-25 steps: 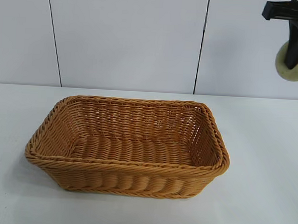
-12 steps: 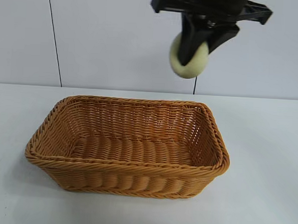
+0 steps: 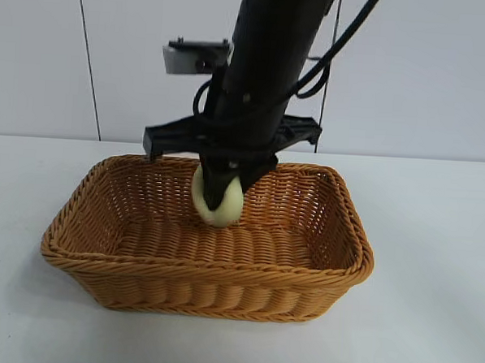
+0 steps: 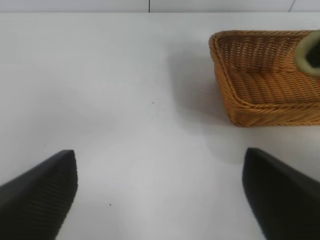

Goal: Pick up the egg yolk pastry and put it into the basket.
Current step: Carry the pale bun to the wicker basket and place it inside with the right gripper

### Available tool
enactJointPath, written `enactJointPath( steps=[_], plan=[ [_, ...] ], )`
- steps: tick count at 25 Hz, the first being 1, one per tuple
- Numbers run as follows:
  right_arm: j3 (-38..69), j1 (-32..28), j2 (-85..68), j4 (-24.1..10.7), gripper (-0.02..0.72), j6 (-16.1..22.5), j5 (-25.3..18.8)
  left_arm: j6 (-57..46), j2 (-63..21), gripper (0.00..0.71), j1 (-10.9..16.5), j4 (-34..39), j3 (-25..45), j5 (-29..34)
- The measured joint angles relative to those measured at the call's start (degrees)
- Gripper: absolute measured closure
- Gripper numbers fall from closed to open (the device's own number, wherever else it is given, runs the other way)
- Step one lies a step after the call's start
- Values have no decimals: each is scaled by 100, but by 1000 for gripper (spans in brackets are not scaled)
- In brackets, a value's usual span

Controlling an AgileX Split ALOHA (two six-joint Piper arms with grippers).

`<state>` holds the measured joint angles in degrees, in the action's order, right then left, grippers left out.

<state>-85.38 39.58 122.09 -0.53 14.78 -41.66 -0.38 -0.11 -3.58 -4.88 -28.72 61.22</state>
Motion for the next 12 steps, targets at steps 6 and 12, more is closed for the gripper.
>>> enactJointPath(
  steps=[6,12],
  plan=[
    [-5,0,0,0,197,0,-22,0,0,63,0,0,0,0],
    [-110,0,0,-17,20,-35,-552,0,0,63,0,0,0,0]
  ],
)
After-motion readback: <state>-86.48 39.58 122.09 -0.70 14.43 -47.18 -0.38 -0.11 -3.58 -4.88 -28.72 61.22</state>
